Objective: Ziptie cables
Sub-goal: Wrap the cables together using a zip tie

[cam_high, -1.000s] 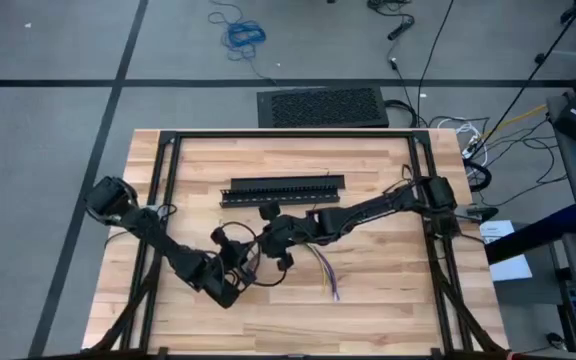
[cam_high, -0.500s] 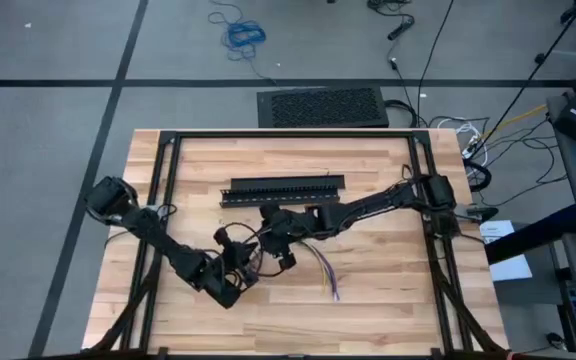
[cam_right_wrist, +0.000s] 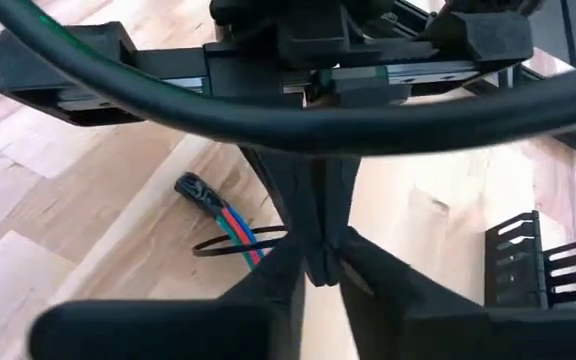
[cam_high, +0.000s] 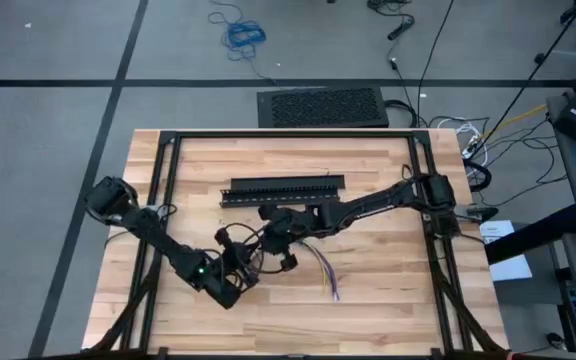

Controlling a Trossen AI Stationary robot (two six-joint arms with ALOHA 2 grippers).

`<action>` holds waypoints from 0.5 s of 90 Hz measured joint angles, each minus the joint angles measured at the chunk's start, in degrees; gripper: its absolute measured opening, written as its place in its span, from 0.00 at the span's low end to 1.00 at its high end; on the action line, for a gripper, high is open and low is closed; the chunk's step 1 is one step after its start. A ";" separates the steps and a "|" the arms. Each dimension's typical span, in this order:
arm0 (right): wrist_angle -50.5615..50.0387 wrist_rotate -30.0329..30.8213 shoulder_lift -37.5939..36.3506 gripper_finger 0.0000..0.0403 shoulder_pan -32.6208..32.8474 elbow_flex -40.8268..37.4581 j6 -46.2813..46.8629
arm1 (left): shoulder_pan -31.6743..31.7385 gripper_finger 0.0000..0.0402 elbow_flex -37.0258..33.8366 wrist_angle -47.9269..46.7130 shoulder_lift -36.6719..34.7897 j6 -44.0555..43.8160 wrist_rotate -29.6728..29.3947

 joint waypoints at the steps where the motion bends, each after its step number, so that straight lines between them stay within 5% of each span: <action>1: 0.03 0.00 0.00 0.08 0.00 0.00 -0.08 | 0.00 0.00 0.00 0.01 0.00 0.00 0.00; 26: -0.63 0.17 0.00 0.00 -0.32 0.02 -1.17 | 0.00 0.01 0.04 0.79 -0.12 0.66 0.56; 45: -1.08 0.70 0.00 0.00 -0.28 0.02 -3.65 | -0.04 0.16 1.97 0.84 -0.50 5.57 0.87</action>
